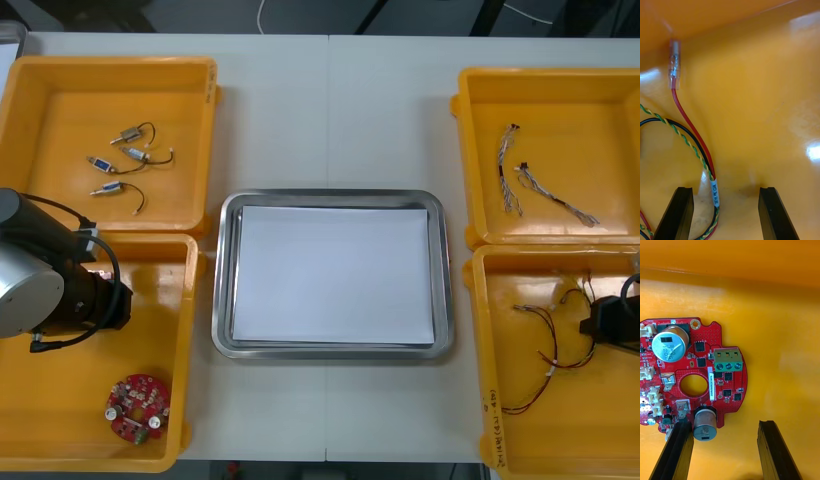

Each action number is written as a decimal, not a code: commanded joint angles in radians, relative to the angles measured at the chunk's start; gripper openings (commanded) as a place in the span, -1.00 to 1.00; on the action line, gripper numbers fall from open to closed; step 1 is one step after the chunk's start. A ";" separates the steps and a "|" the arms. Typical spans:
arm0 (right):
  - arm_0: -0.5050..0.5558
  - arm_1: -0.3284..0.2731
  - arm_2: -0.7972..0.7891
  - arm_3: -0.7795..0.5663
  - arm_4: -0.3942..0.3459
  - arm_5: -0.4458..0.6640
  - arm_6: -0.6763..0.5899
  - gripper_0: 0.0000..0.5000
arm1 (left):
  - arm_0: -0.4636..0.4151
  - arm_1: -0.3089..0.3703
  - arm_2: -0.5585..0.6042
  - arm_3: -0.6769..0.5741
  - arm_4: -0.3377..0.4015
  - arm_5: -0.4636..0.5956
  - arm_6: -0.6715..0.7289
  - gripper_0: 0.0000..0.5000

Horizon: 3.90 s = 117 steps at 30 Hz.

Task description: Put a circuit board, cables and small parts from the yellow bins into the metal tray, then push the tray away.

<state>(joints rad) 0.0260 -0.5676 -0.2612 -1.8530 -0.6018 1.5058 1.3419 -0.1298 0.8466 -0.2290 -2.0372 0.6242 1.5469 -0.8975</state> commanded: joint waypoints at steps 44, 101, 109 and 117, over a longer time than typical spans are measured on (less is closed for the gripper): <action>0.072 0.014 -0.035 -0.160 0.013 0.076 0.022 -1.00 | 0.029 -0.014 -0.039 -0.006 -0.017 -0.024 0.045 -1.00; -0.095 -0.330 -0.279 -0.627 -0.538 0.414 0.023 -1.00 | 0.019 -0.014 0.183 -0.247 0.083 0.200 0.138 1.00; -0.095 -0.376 -0.257 -0.681 -0.570 0.414 0.034 -1.00 | 0.018 -0.018 0.183 -0.230 0.083 0.200 0.180 1.00; -0.103 -0.410 -0.230 -0.695 -0.572 0.414 0.066 -1.00 | -0.014 -0.040 0.172 -0.152 0.088 0.199 0.204 1.00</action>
<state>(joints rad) -0.0490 -0.9295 -0.5069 -2.5244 -1.1708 1.9161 1.3518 -0.1220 0.8330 -0.0756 -2.2119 0.7020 1.7383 -0.7572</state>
